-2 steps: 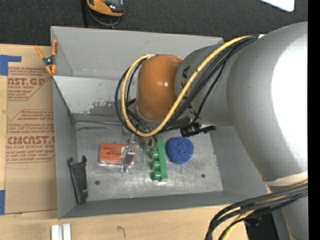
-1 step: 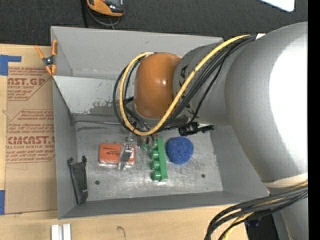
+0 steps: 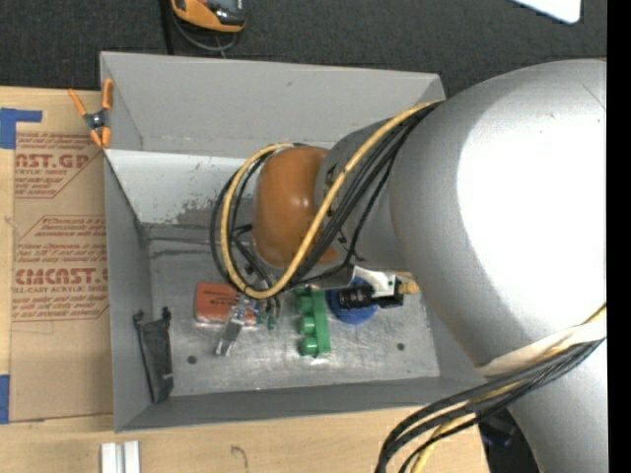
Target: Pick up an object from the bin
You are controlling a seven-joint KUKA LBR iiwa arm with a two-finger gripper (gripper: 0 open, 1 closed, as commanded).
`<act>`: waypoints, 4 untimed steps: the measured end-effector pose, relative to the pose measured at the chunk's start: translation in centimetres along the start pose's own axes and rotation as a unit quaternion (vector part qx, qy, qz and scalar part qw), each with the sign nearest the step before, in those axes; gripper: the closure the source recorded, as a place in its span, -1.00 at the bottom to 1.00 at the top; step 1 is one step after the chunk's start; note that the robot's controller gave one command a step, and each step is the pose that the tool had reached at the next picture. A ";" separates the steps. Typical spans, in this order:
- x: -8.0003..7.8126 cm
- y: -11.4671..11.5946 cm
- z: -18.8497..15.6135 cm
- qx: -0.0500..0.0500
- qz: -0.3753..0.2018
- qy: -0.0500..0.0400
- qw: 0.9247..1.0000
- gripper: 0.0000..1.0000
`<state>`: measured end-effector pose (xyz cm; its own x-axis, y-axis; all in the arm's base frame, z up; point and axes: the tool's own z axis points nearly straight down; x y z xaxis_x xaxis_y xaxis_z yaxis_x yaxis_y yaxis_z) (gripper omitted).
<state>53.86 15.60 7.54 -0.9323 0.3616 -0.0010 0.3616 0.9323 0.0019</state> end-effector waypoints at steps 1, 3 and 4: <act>-1.0 0.3 0.4 -0.004 -0.039 -0.006 0.999 1.00; -0.9 0.2 -0.2 0.000 -0.047 -0.001 0.999 1.00; -0.9 0.1 -1.5 0.001 -0.046 0.001 0.999 1.00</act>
Offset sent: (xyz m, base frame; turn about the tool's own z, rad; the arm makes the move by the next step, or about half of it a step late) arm 0.0000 0.0000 0.0000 0.0000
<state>54.72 15.40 9.02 -0.9615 0.2747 0.0012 0.2747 0.9615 0.0002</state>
